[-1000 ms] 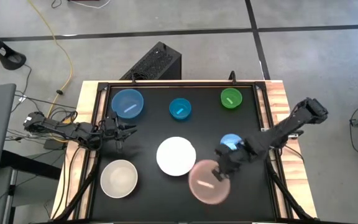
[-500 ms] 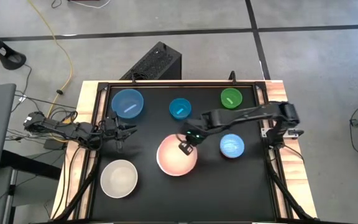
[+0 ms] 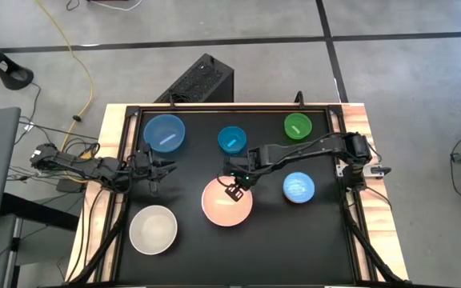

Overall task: Nest bowls inside each other
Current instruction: Stack the light orange bowl into the pink bowl

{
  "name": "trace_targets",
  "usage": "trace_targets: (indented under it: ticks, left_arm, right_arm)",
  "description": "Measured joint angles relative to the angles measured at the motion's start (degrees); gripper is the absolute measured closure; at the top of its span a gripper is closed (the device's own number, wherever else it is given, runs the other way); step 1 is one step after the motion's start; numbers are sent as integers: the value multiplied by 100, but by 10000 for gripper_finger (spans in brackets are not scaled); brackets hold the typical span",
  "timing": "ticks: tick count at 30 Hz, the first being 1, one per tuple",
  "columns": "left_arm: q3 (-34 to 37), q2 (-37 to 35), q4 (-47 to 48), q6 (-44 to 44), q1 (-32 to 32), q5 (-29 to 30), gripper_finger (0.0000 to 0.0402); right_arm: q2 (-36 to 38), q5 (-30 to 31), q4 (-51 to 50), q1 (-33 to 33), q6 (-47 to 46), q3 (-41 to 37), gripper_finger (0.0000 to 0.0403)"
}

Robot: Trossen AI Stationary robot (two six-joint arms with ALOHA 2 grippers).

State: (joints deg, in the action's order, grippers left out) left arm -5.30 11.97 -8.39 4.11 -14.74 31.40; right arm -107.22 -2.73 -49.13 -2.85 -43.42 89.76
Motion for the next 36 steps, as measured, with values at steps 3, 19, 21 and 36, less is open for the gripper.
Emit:
trace_targets:
  ticks: [3, 19, 21, 36]
  left_arm:
    - [0, 0, -2, 4, -2, 0, 315]
    - [0, 0, -2, 18, 0, 1, 315]
    - [0, 0, -2, 20, -1, 2, 315]
    - [0, -2, -3, 21, 0, -7, 315]
  right_arm:
    - [-1, 26, 29, 0, 0, 0, 374]
    - [27, 89, 30, 13, 59, 0, 247]
    - [37, -78, 8, 46, 57, 0, 233]
    - [562, -441, -263, 292, 82, 0, 216]
